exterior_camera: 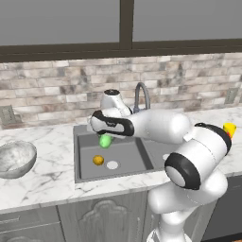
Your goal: Remove the lemon and corn from the sink. Then move the bowl and cup from the counter to the sink for washing.
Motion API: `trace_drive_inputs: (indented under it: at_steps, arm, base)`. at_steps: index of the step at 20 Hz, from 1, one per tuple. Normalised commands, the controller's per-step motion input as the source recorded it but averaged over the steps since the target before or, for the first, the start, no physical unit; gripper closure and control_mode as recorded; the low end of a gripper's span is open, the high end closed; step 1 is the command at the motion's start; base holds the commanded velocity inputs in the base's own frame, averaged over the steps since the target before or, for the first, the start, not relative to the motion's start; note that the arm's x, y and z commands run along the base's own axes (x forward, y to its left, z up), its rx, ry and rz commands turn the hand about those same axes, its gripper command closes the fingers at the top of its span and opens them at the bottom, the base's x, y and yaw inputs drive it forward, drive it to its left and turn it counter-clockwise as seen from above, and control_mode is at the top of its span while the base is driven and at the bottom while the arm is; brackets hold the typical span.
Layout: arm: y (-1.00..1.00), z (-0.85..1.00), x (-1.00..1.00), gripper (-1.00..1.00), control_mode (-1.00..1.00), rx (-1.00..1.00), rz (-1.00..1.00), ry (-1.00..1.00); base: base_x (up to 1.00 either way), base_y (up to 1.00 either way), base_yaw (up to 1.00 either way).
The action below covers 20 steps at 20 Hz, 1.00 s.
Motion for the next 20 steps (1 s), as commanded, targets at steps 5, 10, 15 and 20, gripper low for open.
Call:
trace_drive_inputs:
  at_steps: [5,10,15,20]
  arm:
    - [0.37,0.16,-0.04,1.00,-1.00,0.00,0.19,0.00]
    - [0.34,0.04,0.00,1.00,-1.00,0.00,0.23,0.00]
    - [0.34,0.00,0.04,1.00,-1.00,0.00,0.23,-0.06]
    - [0.31,0.00,0.05,1.00,-1.00,0.00,0.21,-0.21]
  base:
    - [0.00,0.00,0.00]
    - [0.00,0.00,0.00]
    - [0.00,0.00,0.00]
    - [0.00,0.00,0.00]
